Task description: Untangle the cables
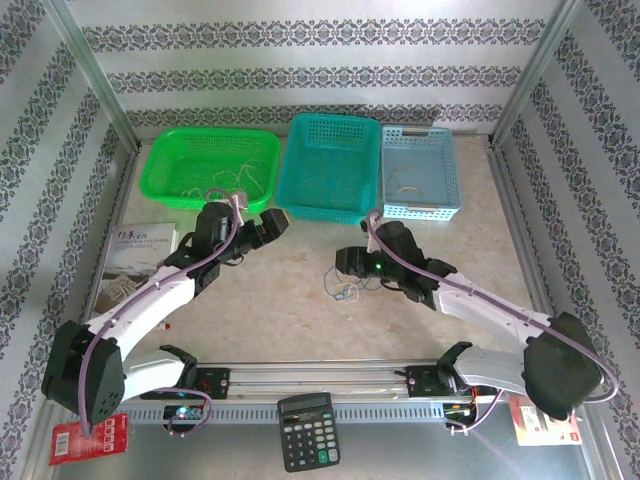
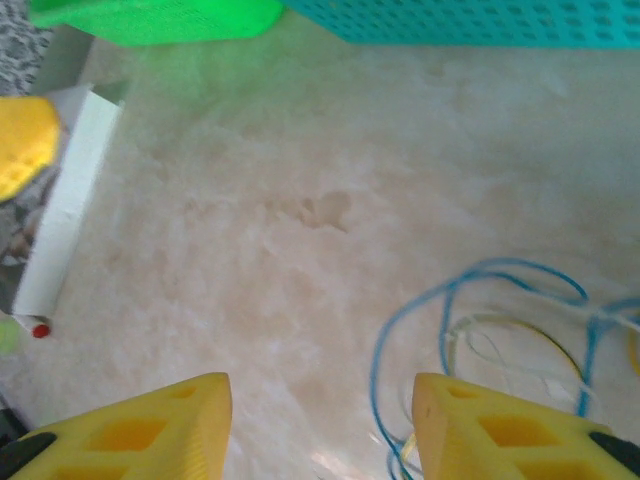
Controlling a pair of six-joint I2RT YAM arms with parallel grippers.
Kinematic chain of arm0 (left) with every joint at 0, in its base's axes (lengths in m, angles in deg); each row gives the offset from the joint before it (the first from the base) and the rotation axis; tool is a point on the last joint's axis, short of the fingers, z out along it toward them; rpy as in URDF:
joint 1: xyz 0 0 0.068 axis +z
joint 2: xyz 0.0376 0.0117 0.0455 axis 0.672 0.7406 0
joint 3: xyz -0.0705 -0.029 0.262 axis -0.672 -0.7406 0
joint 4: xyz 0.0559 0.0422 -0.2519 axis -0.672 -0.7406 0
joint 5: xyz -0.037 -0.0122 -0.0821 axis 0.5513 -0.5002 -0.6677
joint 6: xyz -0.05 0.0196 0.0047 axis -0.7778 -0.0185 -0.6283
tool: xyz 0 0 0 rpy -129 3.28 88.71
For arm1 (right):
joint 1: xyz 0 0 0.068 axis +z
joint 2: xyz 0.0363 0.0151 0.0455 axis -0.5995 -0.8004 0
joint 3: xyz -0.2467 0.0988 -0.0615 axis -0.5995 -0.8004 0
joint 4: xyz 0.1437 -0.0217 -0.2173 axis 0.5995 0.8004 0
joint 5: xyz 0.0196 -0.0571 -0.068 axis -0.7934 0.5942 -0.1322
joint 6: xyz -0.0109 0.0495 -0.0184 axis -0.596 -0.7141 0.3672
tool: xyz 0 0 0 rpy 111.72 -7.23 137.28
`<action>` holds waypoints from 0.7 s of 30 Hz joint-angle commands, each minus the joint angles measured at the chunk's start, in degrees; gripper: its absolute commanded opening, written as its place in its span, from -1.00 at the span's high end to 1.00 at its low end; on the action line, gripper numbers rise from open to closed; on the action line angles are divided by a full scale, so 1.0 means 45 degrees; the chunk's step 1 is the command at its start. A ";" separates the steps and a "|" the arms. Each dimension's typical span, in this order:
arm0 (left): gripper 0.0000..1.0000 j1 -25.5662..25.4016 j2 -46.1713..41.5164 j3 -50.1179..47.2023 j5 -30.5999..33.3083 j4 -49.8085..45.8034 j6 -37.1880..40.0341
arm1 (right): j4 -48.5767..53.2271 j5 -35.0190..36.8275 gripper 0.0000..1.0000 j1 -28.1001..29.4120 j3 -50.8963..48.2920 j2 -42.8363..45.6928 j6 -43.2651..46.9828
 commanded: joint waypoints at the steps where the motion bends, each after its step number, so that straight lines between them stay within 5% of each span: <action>1: -1.00 -0.0246 -0.0322 -0.0215 -0.0080 0.0550 -0.0358 | 0.0746 0.1065 0.02 -0.0263 -0.1119 0.0663 -0.0421; 11: -1.00 -0.0461 -0.0120 -0.0345 -0.0083 0.0898 -0.0594 | 0.0946 0.0698 0.25 -0.3586 -0.1815 0.1271 -0.0662; 21: -1.00 -0.0639 0.0026 -0.0311 -0.0068 0.1106 -0.0673 | 0.0254 -0.0581 0.42 -0.3630 -0.1251 -0.1146 -0.0425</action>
